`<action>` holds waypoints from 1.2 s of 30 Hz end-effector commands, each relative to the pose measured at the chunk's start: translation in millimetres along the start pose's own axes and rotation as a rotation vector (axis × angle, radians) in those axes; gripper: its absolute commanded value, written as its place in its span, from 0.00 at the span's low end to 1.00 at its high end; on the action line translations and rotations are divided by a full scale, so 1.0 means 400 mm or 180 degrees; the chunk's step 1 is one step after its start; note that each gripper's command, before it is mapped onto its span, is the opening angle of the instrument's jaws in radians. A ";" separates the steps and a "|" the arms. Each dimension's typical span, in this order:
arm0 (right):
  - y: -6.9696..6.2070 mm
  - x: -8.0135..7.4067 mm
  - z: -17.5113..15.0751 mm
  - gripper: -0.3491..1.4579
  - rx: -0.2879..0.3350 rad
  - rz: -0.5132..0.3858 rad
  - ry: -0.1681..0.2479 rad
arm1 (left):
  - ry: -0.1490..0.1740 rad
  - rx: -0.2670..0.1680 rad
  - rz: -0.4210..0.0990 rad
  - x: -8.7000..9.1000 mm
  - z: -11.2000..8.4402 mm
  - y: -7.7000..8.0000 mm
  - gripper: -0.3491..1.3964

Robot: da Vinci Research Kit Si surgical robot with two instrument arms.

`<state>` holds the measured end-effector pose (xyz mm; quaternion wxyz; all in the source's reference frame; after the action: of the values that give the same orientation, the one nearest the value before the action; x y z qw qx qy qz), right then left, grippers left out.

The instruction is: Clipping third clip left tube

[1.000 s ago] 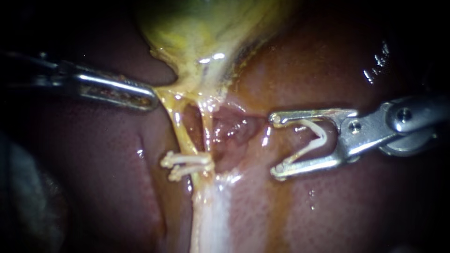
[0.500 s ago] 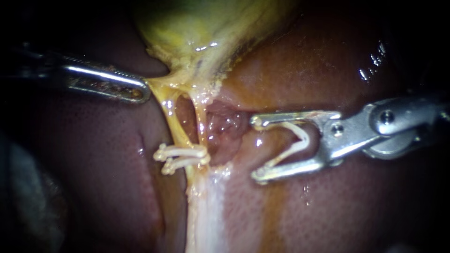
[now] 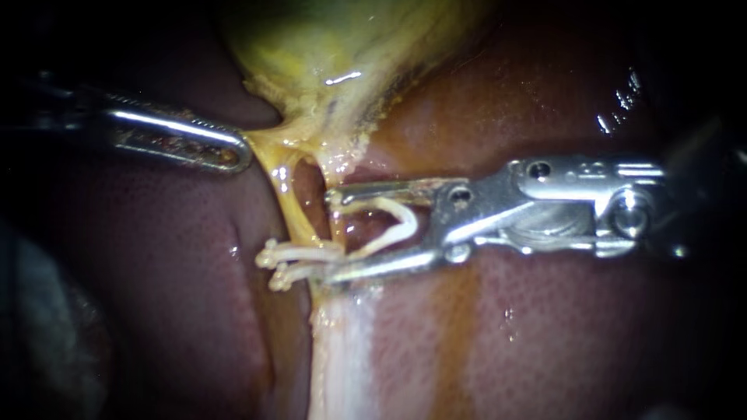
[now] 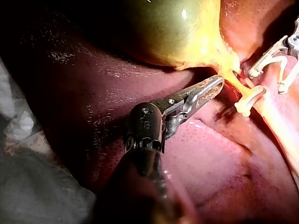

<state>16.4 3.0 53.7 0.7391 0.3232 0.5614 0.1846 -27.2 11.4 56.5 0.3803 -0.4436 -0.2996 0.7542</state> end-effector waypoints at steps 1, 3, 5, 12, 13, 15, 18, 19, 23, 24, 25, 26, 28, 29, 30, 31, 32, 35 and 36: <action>0.0007 -0.0002 0.0004 0.46 0.0014 0.0023 0.0001 | 0.0000 0.0003 -0.0001 0.0000 0.0001 0.0000 0.00; 0.0022 -0.0013 0.0011 0.46 0.0074 0.0071 -0.0017 | 0.0001 0.0003 -0.0002 0.0000 0.0002 0.0000 0.00; 0.0037 -0.0032 0.0016 0.45 0.0128 0.0132 -0.0039 | 0.0001 0.0004 -0.0002 0.0000 0.0002 0.0000 0.00; 0.0081 -0.0104 0.0031 0.45 0.0120 0.0238 -0.0061 | 0.0002 0.0006 -0.0002 -0.0001 0.0004 0.0000 0.00; 0.0089 -0.0112 0.0032 0.45 0.0117 0.0252 -0.0062 | 0.0002 0.0006 -0.0002 -0.0001 0.0004 0.0000 0.00; 0.0102 -0.0119 0.0034 0.45 0.0112 0.0267 -0.0063 | 0.0002 0.0006 -0.0001 -0.0001 0.0005 0.0000 0.00; 0.0118 -0.0122 0.0040 0.45 0.0104 0.0285 -0.0062 | 0.0003 0.0007 -0.0001 -0.0001 0.0006 0.0000 0.00; 0.0121 -0.0123 0.0042 0.45 0.0105 0.0285 -0.0053 | 0.0003 0.0007 -0.0001 -0.0001 0.0006 0.0000 0.00; 0.0133 -0.0121 0.0067 0.45 0.0120 0.0302 0.0049 | 0.0003 0.0007 -0.0001 -0.0001 0.0007 -0.0001 0.00; 0.0134 -0.0118 0.0076 0.45 0.0131 0.0340 0.0094 | 0.0003 0.0007 -0.0001 -0.0001 0.0008 -0.0001 0.00; 0.0135 -0.0115 0.0083 0.45 0.0157 0.0341 0.0125 | 0.0002 0.0007 -0.0001 0.0000 0.0008 -0.0002 0.00; 0.0135 -0.0112 0.0091 0.44 0.0169 0.0360 0.0140 | 0.0003 0.0007 -0.0001 -0.0001 0.0008 -0.0002 0.00; 0.0136 -0.0105 0.0107 0.44 0.0187 0.0378 0.0163 | 0.0002 0.0007 0.0000 0.0000 0.0008 -0.0004 0.00; 0.0136 -0.0103 0.0114 0.44 0.0196 0.0376 0.0170 | 0.0002 0.0007 0.0000 0.0000 0.0008 -0.0005 0.00; 0.0136 -0.0101 0.0120 0.44 0.0205 0.0392 0.0166 | 0.0002 0.0007 0.0000 0.0000 0.0008 -0.0006 0.00; 0.0136 -0.0099 0.0128 0.44 0.0222 0.0389 0.0180 | 0.0003 0.0007 0.0000 0.0000 0.0009 -0.0006 0.00; 0.0137 -0.0097 0.0134 0.44 0.0235 0.0405 0.0195 | 0.0003 0.0007 0.0000 0.0000 0.0009 -0.0007 0.00; 0.0142 -0.0089 0.0155 0.44 0.0267 0.0439 0.0232 | 0.0003 0.0008 0.0000 0.0000 0.0010 -0.0007 0.00; 0.0144 -0.0087 0.0161 0.44 0.0270 0.0438 0.0241 | 0.0003 0.0008 0.0000 0.0000 0.0010 -0.0007 0.00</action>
<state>22.4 3.3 61.2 0.6865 0.3854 0.5746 0.2236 -27.4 11.5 56.9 0.3811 -0.4435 -0.2982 0.7544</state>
